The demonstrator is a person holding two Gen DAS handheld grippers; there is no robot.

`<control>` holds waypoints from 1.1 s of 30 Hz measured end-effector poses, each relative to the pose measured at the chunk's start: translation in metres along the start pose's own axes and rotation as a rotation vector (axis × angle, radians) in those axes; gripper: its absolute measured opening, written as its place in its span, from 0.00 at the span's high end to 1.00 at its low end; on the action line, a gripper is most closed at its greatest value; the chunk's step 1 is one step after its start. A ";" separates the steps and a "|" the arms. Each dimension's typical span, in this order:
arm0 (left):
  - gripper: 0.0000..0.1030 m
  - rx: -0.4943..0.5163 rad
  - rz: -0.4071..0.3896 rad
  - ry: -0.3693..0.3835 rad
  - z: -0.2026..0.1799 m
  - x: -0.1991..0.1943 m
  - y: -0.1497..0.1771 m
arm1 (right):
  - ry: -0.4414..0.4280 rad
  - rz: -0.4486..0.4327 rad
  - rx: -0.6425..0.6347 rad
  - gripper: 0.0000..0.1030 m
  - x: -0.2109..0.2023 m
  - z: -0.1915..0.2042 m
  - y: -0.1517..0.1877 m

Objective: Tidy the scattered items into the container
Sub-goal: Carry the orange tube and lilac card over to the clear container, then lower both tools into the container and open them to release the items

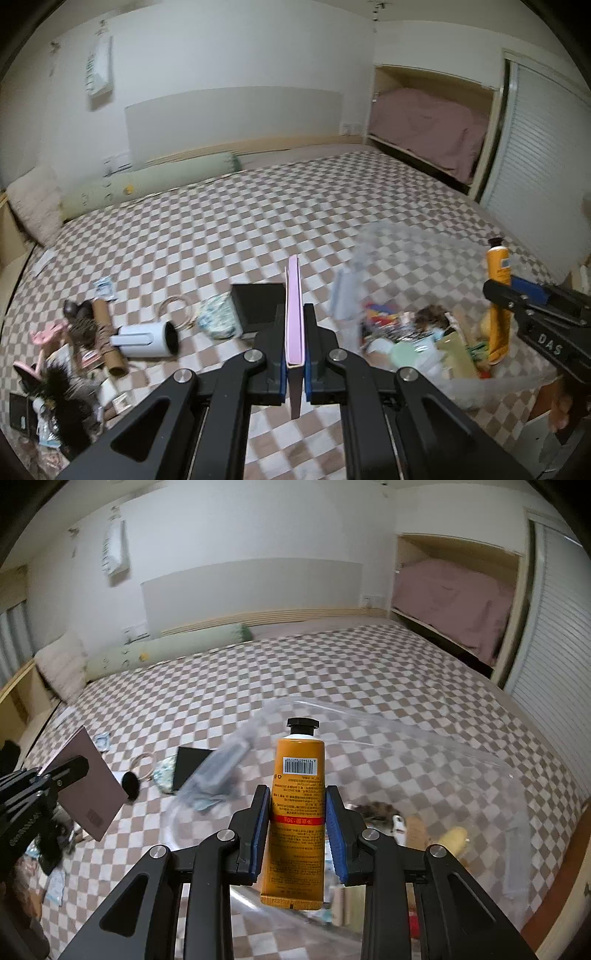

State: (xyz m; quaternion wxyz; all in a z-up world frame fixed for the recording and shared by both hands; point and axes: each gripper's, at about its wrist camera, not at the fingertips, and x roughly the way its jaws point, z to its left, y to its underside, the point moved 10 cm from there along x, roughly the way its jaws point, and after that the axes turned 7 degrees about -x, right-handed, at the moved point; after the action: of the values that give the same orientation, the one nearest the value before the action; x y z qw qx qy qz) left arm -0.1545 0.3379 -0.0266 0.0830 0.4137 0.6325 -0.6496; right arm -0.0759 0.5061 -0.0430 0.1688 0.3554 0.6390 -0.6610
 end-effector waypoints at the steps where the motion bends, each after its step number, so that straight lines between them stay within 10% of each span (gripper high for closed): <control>1: 0.94 0.010 -0.002 0.009 -0.008 0.001 -0.002 | 0.006 0.003 0.012 0.71 0.000 -0.008 0.002; 15: 0.94 0.123 0.039 0.093 -0.107 0.039 0.005 | 0.084 0.091 0.110 0.71 0.018 -0.099 0.037; 33: 0.94 0.161 0.135 0.092 -0.140 0.088 0.039 | 0.088 0.269 0.105 0.71 0.051 -0.127 0.085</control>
State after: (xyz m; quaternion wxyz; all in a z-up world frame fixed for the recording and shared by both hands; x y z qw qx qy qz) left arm -0.1260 0.4917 -0.0927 0.0639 0.4903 0.5521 -0.6714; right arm -0.0214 0.6296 -0.1310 0.2088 0.4747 0.5569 -0.6488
